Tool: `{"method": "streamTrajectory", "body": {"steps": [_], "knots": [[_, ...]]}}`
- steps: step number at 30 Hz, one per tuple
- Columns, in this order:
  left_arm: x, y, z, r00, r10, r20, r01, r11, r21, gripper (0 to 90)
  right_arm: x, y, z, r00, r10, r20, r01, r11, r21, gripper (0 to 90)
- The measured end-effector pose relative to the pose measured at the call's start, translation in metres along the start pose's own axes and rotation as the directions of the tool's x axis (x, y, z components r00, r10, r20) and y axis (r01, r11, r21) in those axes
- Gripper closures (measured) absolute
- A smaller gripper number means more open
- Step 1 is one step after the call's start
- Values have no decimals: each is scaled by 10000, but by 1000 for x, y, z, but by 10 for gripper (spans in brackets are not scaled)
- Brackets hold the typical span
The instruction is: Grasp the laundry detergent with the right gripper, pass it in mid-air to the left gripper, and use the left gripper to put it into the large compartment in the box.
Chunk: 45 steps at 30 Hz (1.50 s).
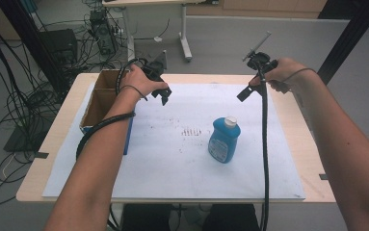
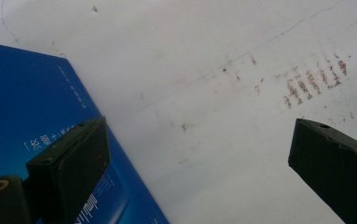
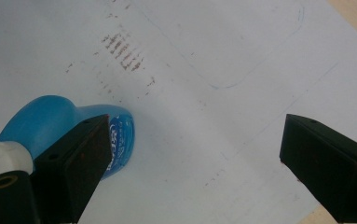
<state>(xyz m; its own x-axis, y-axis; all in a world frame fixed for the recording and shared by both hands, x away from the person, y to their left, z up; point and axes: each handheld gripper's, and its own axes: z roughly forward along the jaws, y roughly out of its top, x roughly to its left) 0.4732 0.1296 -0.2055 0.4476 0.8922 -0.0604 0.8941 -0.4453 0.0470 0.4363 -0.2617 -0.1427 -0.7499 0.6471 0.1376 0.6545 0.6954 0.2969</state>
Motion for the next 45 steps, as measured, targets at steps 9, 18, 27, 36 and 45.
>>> {"method": "streamTrajectory", "body": {"steps": [9, 18, 27, 36, 45], "knots": [[-3, 0, 4, 10000, 77, 63, -77, 10000, 47, 58, -1, -23, -9, 9997, 260, -26, -260, 9996, -89, 89], [-8, -1, 6, 9999, 136, 95, -137, 9999, 28, 58, -3, -44, -8, 9993, 380, -57, -380, 9993, -49, 88], [-8, -4, 4, 9998, 129, 144, -129, 9999, -6, 62, -1, -59, -13, 9991, 418, 4, -418, 9991, -63, 88], [-4, -7, 5, 9996, -19, 289, 16, 10000, 73, 65, 8, -73, -15, 9995, 324, 30, -324, 9994, -95, 88], [-9, -9, 5, 9995, 95, 301, -95, 10000, -2, 64, 11, -86, -13, 9993, 365, 9, -365, 9993, -62, 88]]}}
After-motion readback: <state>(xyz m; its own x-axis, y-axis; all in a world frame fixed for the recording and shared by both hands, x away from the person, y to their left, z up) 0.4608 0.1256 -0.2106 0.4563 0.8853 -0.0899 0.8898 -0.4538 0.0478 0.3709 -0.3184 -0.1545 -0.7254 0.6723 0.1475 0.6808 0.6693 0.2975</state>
